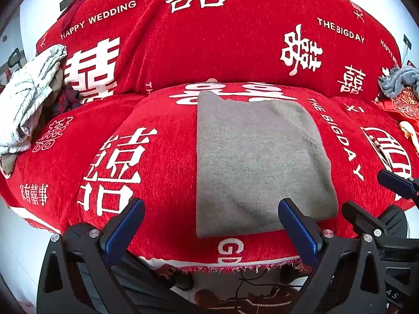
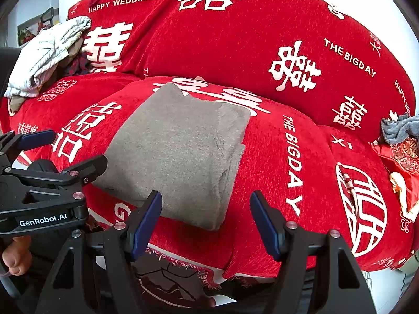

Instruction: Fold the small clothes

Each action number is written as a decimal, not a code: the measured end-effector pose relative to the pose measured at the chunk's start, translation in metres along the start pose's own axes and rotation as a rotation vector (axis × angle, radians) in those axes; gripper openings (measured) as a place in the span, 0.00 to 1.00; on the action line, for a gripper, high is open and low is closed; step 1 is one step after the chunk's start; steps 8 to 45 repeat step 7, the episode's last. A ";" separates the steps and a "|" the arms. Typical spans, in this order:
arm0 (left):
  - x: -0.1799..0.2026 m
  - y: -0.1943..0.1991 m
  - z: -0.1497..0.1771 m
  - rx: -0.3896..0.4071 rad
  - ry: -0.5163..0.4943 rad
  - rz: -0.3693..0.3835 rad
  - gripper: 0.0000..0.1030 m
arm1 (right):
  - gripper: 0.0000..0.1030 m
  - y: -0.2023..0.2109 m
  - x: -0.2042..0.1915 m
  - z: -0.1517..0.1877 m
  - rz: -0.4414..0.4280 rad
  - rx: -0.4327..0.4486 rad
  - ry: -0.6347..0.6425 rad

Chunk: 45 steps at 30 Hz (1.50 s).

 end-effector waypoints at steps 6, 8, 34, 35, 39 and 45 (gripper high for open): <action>-0.001 0.000 0.000 -0.001 0.000 0.001 0.99 | 0.71 0.000 -0.001 0.000 0.001 -0.001 -0.002; -0.001 0.000 0.000 -0.002 0.000 0.001 0.99 | 0.71 0.000 -0.001 0.000 0.001 -0.001 -0.002; -0.001 0.000 0.000 -0.002 0.000 0.001 0.99 | 0.71 0.000 -0.001 0.000 0.001 -0.001 -0.002; -0.001 0.000 0.000 -0.002 0.000 0.001 0.99 | 0.71 0.000 -0.001 0.000 0.001 -0.001 -0.002; -0.001 0.000 0.000 -0.002 0.000 0.001 0.99 | 0.71 0.000 -0.001 0.000 0.001 -0.001 -0.002; -0.001 0.000 0.000 -0.002 0.000 0.001 0.99 | 0.71 0.000 -0.001 0.000 0.001 -0.001 -0.002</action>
Point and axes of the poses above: each gripper's, at about its wrist camera, not at the fingertips, and y roughly against the way its jaws point, x to its right, z to its underside, the point moved 5 cm from there along -y, roughly the way its jaws point, and after that the axes turned 14 degrees about x, right-handed, at the moved point
